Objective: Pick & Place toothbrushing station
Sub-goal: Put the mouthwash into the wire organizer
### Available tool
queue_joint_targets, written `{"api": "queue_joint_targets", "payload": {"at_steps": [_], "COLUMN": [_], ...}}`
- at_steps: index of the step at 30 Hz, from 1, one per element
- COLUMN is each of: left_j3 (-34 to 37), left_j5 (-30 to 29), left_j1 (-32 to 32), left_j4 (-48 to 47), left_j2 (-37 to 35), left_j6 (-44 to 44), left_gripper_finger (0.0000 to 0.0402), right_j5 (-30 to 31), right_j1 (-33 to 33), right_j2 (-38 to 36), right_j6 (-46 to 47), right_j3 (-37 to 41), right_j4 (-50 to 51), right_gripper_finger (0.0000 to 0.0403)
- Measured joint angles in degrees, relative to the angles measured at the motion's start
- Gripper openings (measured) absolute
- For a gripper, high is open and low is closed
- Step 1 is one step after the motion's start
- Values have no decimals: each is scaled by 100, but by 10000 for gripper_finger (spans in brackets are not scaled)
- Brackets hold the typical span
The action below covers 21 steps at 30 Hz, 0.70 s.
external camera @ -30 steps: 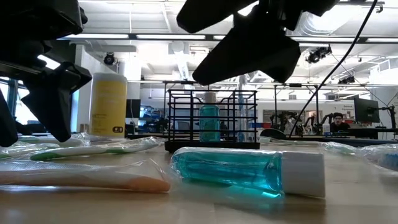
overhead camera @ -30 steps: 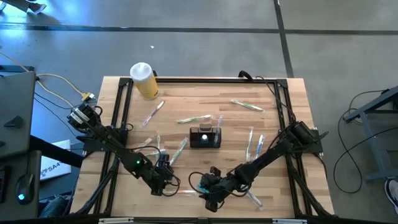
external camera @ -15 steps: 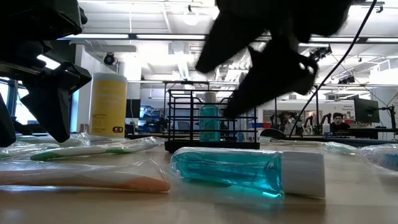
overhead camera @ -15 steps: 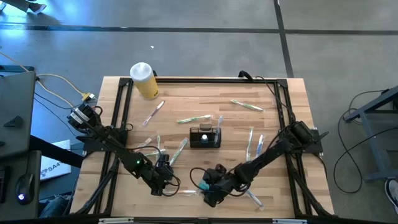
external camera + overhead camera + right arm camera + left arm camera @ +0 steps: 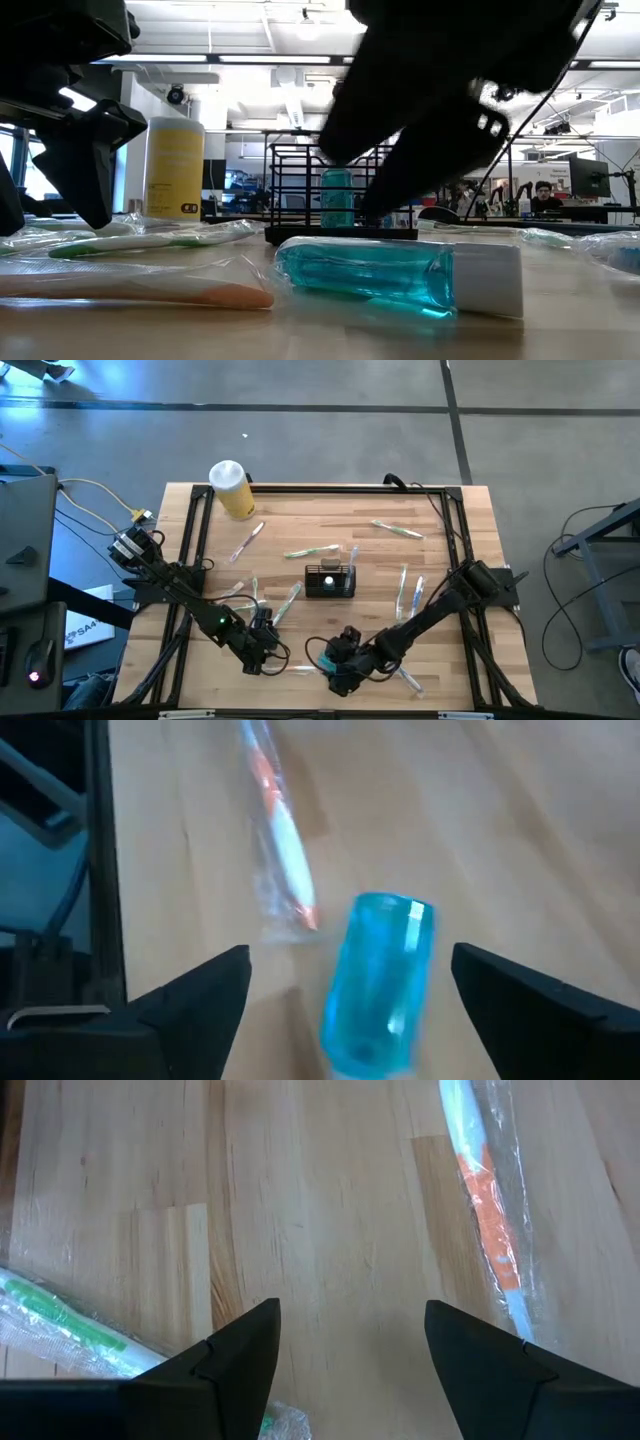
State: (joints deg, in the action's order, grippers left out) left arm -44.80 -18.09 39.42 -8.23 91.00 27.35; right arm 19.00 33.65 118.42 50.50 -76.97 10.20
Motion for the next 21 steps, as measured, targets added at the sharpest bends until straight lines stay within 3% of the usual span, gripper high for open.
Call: {"api": "queue_joint_targets", "payload": {"at_steps": [12,16,21], "left_j3": [-7,-7,-7], "left_j5": [4,4,-28], "left_j1": [-2,0,-2], "left_j4": [118,127,142], "left_j2": [0,0,0], "left_j6": [-42,-46,25], "left_gripper_finger": [241,241,241], "right_j5": [162,150,124], "right_j1": [-17,-37,-49], "right_j2": [603,609,611], "right_j6": [-122,-86,55], "right_j3": [-22,-16,-7], "right_j4": [26,123,157], "right_gripper_finger": [318,266,150]}}
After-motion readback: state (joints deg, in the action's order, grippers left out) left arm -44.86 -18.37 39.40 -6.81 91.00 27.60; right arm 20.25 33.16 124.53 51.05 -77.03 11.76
